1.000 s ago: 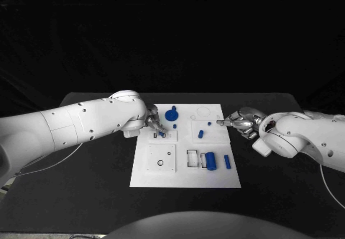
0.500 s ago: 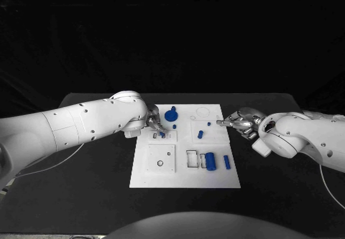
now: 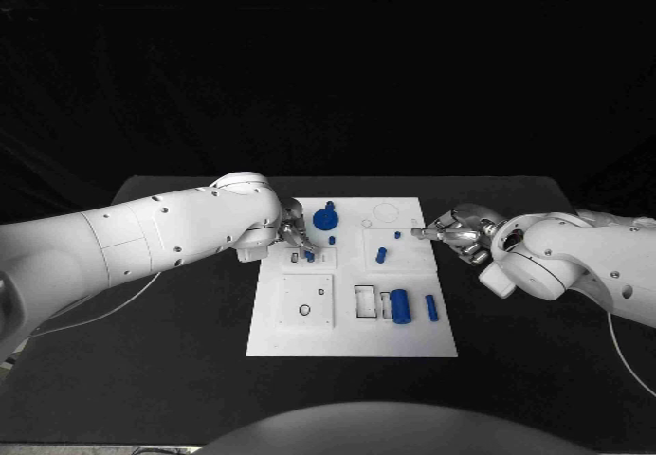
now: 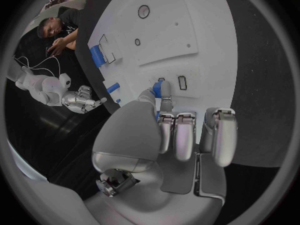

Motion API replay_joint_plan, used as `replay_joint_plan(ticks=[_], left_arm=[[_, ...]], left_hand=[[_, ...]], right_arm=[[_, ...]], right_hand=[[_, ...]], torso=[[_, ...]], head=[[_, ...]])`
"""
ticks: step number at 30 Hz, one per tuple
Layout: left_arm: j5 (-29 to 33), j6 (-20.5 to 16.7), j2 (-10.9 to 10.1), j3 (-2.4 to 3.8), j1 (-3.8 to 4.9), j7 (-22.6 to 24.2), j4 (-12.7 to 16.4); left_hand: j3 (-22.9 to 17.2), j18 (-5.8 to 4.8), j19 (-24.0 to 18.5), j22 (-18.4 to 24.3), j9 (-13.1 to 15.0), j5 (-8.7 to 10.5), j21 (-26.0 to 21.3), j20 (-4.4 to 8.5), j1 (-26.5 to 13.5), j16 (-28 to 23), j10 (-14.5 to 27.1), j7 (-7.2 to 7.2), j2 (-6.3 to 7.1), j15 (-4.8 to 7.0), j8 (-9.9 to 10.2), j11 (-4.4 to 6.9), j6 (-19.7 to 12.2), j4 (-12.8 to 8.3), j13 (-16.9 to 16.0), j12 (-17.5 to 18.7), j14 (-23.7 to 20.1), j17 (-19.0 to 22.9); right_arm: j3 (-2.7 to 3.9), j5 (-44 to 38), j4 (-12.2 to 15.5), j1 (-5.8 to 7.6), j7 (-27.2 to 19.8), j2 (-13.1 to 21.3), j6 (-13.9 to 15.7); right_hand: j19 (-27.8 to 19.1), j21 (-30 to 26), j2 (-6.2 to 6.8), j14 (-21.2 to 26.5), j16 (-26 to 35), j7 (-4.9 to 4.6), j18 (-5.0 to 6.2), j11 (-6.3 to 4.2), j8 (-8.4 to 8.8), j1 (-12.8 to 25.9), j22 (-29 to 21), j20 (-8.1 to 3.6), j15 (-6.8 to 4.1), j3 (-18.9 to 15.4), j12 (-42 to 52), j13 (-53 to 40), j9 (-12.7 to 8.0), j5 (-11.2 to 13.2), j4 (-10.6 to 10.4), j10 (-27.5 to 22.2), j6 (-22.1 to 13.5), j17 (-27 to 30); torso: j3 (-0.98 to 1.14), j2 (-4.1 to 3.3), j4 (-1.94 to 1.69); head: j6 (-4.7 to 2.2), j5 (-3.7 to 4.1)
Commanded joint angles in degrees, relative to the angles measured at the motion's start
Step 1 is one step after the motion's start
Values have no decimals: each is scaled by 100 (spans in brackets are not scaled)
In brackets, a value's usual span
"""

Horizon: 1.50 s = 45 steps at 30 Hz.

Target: Assemble the parts on the task board

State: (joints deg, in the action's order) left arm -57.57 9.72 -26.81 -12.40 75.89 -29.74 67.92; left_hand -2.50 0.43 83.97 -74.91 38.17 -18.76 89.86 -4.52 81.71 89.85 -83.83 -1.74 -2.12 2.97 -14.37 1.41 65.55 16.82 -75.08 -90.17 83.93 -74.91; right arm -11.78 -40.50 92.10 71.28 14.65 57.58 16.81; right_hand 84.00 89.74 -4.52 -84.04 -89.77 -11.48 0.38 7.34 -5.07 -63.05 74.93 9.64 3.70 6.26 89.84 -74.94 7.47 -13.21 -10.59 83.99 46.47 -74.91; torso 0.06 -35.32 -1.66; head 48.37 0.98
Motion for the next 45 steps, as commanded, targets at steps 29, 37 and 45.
replay_joint_plan(ticks=[29,37,45], left_arm=[[-75,104,60,-1,-72,63,-52],[-114,24,40,-1,-73,92,-37],[-125,16,25,-1,-73,104,-16]], left_hand=[[-170,-43,603,-1509,26,10,14,-33,179,15,-617,65,-63,12,10,58,74,-51,-1492,17,607,-1509],[-186,-43,603,-1509,30,11,14,-36,191,15,-617,64,-59,14,14,55,72,-54,-1492,17,607,-1509],[-207,-43,603,-1509,38,12,14,-42,209,15,-617,63,-51,16,16,54,73,-60,-1492,17,607,-1509]], right_arm=[[-2,-21,-18,-27,-7,-28,-71],[-2,-22,-21,-29,-4,-30,-65],[-2,-22,-23,-30,-2,-27,-63]], right_hand=[[600,26,-58,-596,-23,-28,-38,36,-46,-2,1507,50,49,-30,16,-1506,9,-42,-37,601,-26,-1509],[600,26,-58,-596,-23,-28,-38,36,-46,-2,1507,50,49,-30,16,-1506,9,-42,-37,601,-26,-1509],[600,26,-58,-596,-23,-28,-38,36,-46,-2,1507,50,49,-30,16,-1506,9,-42,-37,601,-26,-1509]], torso=[[3,-5,-5],[-2,-6,-5],[-1,-5,-3]], head=[[-60,25],[-39,29],[-27,34]])
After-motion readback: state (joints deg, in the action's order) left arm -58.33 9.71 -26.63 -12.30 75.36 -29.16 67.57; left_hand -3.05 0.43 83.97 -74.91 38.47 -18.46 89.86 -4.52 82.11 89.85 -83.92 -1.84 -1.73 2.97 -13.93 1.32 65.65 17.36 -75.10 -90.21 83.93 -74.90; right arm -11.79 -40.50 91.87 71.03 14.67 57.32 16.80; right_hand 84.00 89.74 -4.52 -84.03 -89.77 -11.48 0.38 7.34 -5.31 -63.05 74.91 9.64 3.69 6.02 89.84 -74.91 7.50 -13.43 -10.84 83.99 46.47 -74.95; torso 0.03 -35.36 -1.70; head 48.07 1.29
